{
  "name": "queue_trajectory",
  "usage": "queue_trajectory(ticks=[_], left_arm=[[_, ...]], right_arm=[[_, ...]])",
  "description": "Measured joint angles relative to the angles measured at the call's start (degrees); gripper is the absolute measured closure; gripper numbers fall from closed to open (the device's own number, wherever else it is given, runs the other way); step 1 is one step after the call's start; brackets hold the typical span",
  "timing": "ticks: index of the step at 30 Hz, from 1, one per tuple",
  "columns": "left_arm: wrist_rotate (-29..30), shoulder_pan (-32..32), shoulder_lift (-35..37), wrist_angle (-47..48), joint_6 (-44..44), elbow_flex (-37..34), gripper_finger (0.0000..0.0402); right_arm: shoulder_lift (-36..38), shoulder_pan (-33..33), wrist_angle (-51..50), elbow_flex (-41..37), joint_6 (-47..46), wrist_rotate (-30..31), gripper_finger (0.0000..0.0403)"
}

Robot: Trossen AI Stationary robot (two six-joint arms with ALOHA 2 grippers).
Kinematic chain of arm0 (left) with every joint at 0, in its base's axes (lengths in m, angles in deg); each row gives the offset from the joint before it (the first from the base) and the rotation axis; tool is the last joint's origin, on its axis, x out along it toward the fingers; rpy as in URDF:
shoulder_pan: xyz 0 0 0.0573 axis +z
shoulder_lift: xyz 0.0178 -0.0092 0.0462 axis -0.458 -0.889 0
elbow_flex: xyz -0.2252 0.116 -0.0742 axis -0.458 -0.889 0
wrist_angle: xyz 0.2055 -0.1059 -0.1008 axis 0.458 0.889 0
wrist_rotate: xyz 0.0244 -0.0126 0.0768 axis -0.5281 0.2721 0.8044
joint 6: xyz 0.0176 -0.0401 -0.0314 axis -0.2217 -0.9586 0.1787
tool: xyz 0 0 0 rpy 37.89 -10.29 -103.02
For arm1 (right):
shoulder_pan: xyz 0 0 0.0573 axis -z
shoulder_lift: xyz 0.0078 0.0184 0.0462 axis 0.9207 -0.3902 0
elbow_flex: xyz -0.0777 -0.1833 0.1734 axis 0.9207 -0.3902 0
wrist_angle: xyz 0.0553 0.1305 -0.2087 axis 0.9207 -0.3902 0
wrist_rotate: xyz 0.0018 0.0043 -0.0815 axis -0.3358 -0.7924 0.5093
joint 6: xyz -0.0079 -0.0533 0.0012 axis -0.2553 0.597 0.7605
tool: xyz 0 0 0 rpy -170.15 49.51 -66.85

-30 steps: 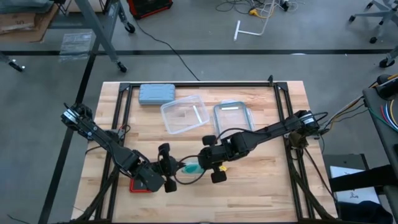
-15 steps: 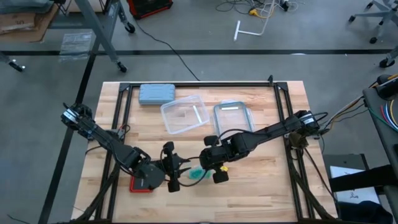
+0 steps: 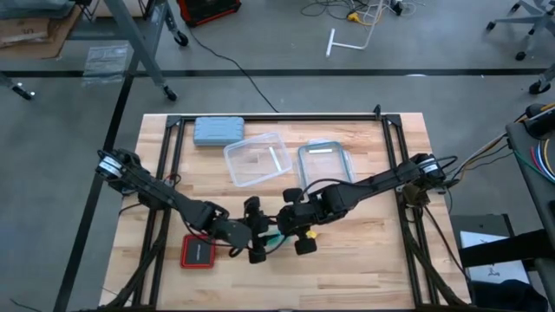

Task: Roll bandage
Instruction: Close the transparent zip bag

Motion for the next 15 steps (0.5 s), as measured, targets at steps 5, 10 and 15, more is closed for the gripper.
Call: queue_trajectory(ticks=[5, 10, 15], left_arm=[[0.06, 0.57, -0.85, -0.10, 0.86, 0.19, 0.0289], [0.01, 0.00, -0.93, 0.59, 5.37, 0.19, 0.0390], [0.19, -0.48, -0.91, 0.73, 6.08, 0.19, 0.0401]], right_arm=[[0.00, 0.02, 0.08, 0.02, 0.25, 0.02, 0.0403], [0.00, 0.01, -0.56, 0.04, 0.35, -0.07, 0.0403], [0.00, 0.02, -3.37, 0.13, -0.34, -0.26, 0.0403]])
